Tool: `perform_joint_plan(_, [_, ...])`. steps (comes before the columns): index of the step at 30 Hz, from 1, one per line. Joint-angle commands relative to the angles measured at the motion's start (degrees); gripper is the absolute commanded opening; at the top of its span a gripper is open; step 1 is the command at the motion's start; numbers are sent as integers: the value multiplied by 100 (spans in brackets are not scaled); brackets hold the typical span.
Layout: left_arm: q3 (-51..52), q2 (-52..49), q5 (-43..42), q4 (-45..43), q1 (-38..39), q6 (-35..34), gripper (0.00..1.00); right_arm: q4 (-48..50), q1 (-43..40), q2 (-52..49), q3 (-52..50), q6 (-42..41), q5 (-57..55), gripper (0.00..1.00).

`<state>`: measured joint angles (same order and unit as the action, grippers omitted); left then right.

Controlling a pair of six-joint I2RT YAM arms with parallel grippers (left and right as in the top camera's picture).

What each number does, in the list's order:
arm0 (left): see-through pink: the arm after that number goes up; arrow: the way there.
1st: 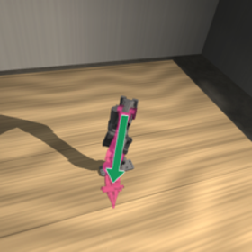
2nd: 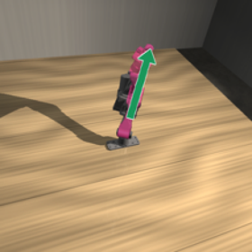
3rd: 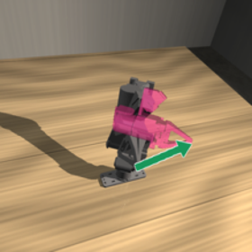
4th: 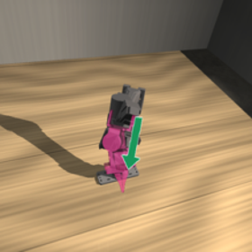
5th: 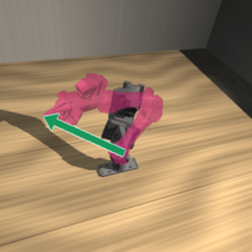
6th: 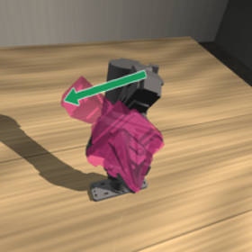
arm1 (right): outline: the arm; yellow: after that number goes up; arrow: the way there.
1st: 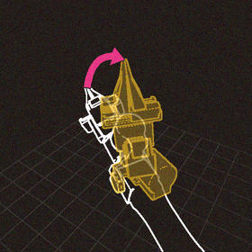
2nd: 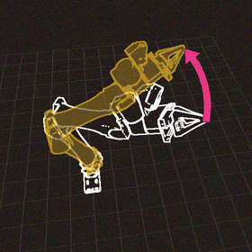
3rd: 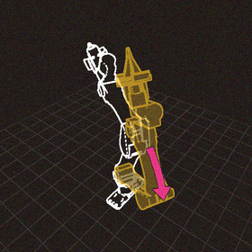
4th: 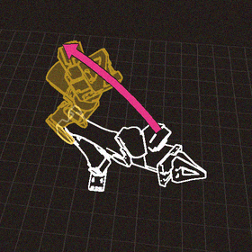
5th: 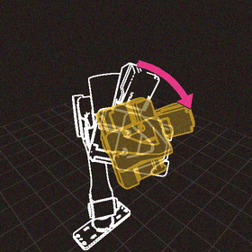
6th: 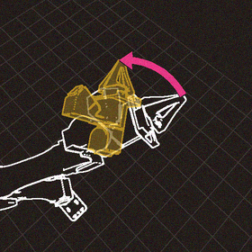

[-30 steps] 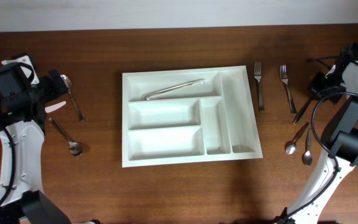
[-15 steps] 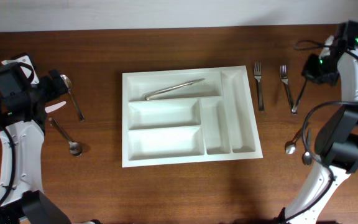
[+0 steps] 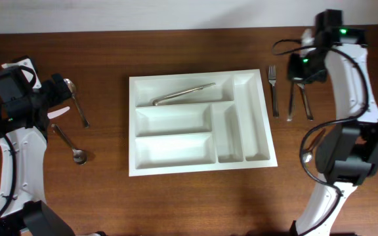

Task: Pack container
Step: 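Grasp a silver fork and place it in the tray's right slot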

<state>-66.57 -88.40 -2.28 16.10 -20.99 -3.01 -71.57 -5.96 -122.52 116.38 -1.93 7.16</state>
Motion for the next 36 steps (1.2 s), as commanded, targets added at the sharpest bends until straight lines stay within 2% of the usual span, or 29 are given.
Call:
perform_joint_plan(1, [-109,-31,39,-13,-33,4,99,-98,358,162,94,256,321,4])
perform_joint_plan(11, [-109,-31,39,-13,-33,4,99,251,1174,-48,-96,254,39,4])
perform_joint_plan(18, [-109,-31,39,-13,-33,4,99,649,1139,-153,-713,-155,-33,4])
perform_joint_plan(32, [-109,-31,39,-13,-33,4,99,737,1167,-151,-1832,-151,-31,4])
perform_joint_plan(33, [-109,-31,39,-13,-33,4,99,750,1167,-151,-1862,-151,-31,4])
perform_joint_plan(36, [-109,-31,39,-13,-33,4,99,787,1174,-146,-1867,-129,-9,17])
